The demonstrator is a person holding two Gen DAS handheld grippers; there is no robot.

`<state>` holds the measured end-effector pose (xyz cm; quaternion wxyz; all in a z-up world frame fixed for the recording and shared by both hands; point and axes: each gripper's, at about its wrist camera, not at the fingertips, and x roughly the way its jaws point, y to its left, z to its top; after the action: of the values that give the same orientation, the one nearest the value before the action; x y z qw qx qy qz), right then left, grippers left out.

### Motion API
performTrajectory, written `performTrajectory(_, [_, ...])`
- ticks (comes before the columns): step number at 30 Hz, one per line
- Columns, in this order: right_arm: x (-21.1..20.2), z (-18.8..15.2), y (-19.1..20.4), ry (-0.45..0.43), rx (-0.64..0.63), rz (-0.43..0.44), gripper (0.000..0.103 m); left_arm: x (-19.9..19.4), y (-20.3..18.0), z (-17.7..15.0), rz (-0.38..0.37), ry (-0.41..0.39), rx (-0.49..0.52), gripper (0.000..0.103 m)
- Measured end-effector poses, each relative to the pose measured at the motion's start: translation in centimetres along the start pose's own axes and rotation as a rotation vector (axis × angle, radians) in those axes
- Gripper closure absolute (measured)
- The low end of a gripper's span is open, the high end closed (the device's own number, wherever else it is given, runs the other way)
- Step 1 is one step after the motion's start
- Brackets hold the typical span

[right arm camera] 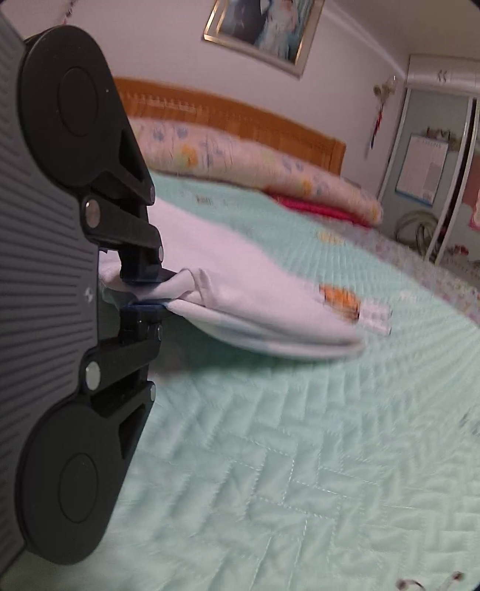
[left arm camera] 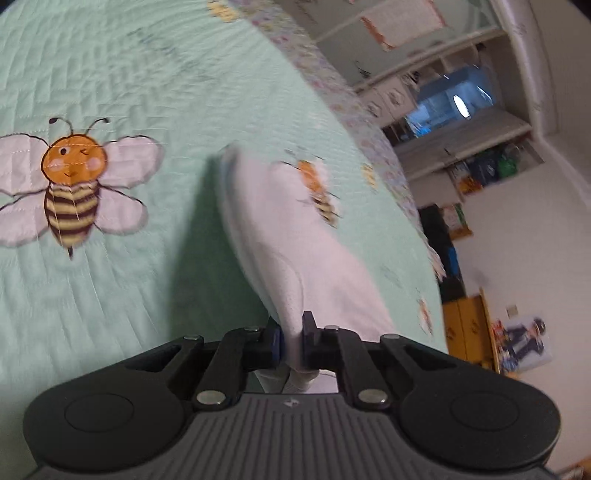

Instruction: Fold clothes

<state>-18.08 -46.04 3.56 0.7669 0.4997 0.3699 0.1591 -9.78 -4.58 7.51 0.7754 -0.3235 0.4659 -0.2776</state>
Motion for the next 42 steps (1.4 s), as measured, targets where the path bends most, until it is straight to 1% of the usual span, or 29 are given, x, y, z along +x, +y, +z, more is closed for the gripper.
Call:
performTrajectory(2, [-2.8, -1.6, 0.5, 0.011, 0.013, 0.016, 0.094, -1.8, -1.1, -1.9, -0.017, 0.022, 0.032, 0.093])
performTrajectory(4, [-5.4, -3.5, 0.7, 0.023, 0.013, 0.017, 0.094, -2.4, -0.7, -4.7, 0.015, 0.06, 0.03, 0.093])
performTrajectory(5, [-6.3, -4.7, 0.4, 0.031, 0.005, -0.008, 0.093, -2.3, 0.1, -6.2, 0.039, 0.099, 0.009, 0.092])
performTrajectory(6, [-6.9, -5.8, -0.4, 0.042, 0.022, -0.042, 0.093, -1.7, 0.8, -7.7, 0.065, 0.135, 0.006, 0.09])
performTrajectory(7, [-7.1, -6.9, -1.2, 0.044, 0.026, -0.087, 0.092, -1.2, 1.4, -9.0, 0.126, 0.142, 0.036, 0.085])
performTrajectory(8, [-7.3, -7.8, -2.0, 0.037, 0.012, -0.139, 0.085, -0.7, 1.9, -10.2, 0.194, 0.141, 0.073, 0.082])
performTrajectory(10, [-7.9, -9.7, -3.2, 0.007, -0.032, -0.238, 0.08, -1.5, 2.9, -11.5, 0.177, 0.052, 0.035, 0.081])
performTrajectory(12, [-9.6, -10.6, -3.0, -0.079, -0.066, -0.252, 0.078, -3.1, 2.6, -12.0, 0.187, -0.035, 0.035, 0.068])
performTrajectory(14, [-11.4, -11.3, -2.0, -0.165, -0.11, -0.267, 0.075, -5.1, 1.7, -12.5, 0.228, -0.133, 0.077, 0.062])
performTrajectory(15, [-12.4, -11.5, -1.4, -0.209, -0.135, -0.277, 0.074, -5.7, 0.9, -12.6, 0.23, -0.158, 0.11, 0.062])
performTrajectory(16, [-13.0, -11.7, -0.8, -0.231, -0.161, -0.274, 0.074, -6.3, 0.1, -12.7, 0.228, -0.179, 0.146, 0.062])
performTrajectory(18, [-13.0, -11.9, 0.0, -0.209, -0.178, -0.229, 0.074, -6.3, -1.7, -12.7, 0.218, -0.179, 0.224, 0.061])
performTrajectory(19, [-12.6, -12.1, 0.2, -0.194, -0.169, -0.213, 0.074, -6.2, -2.3, -12.7, 0.223, -0.176, 0.231, 0.061])
performTrajectory(20, [-12.2, -12.2, 0.2, -0.192, -0.161, -0.208, 0.073, -6.0, -2.5, -12.5, 0.196, -0.173, 0.219, 0.061])
performTrajectory(21, [-11.8, -12.1, 0.1, -0.197, -0.153, -0.21, 0.072, -6.2, -2.2, -12.4, 0.136, -0.162, 0.2, 0.061])
performTrajectory(23, [-11.1, -11.7, -0.4, -0.186, -0.115, -0.145, 0.072, -5.5, -1.7, -12.1, 0.041, -0.123, 0.17, 0.06])
performTrajectory(26, [-9.0, -11.3, -1.5, -0.111, -0.067, -0.009, 0.072, -1.8, -0.8, -12.2, 0.077, -0.041, 0.192, 0.058])
performTrajectory(27, [-8.0, -11.2, -2.0, -0.084, -0.063, -0.028, 0.072, -1.0, 0.0, -12.3, 0.098, -0.032, 0.169, 0.066])
performTrajectory(28, [-7.2, -11.0, -2.7, -0.073, -0.076, -0.117, 0.073, -0.3, 0.8, -12.4, 0.12, -0.028, 0.138, 0.076])
performTrajectory(29, [-6.7, -10.9, -3.5, -0.068, -0.086, -0.182, 0.099, 0.4, 1.7, -12.5, 0.142, -0.023, 0.107, 0.079])
performTrajectory(30, [-6.8, -10.8, -3.9, -0.065, -0.077, -0.188, 0.103, 0.2, 1.8, -12.5, 0.133, -0.024, 0.097, 0.076])
performTrajectory(31, [-7.2, -10.8, -4.1, -0.065, -0.058, -0.176, 0.102, -0.2, 1.6, -12.5, 0.124, -0.024, 0.105, 0.073])
performTrajectory(32, [-7.5, -10.8, -3.6, -0.07, -0.067, -0.165, 0.091, -0.7, 1.2, -12.6, 0.131, -0.033, 0.117, 0.07])
performTrajectory(33, [-7.9, -10.8, -2.9, -0.079, -0.095, -0.156, 0.084, -1.2, 0.7, -12.8, 0.14, -0.049, 0.138, 0.069])
performTrajectory(34, [-8.2, -10.8, -2.1, -0.091, -0.121, -0.144, 0.072, -1.4, -0.2, -13.0, 0.128, -0.059, 0.172, 0.068])
performTrajectory(37, [-7.3, -10.1, -0.3, -0.078, -0.134, -0.055, 0.069, -1.9, -3.2, -14.1, 0.065, -0.074, 0.281, 0.065])
performTrajectory(39, [-5.8, -9.7, 0.3, -0.043, -0.108, 0.018, 0.069, -0.6, -4.5, -15.1, 0.015, -0.034, 0.373, 0.06])
performTrajectory(40, [-4.9, -9.6, 0.2, -0.014, -0.073, 0.062, 0.069, 0.4, -4.9, -15.6, 0.021, -0.007, 0.411, 0.06])
performTrajectory(42, [-2.9, -10.3, -0.6, 0.075, -0.041, 0.071, 0.069, 2.8, -4.0, -16.8, 0.062, 0.067, 0.42, 0.06])
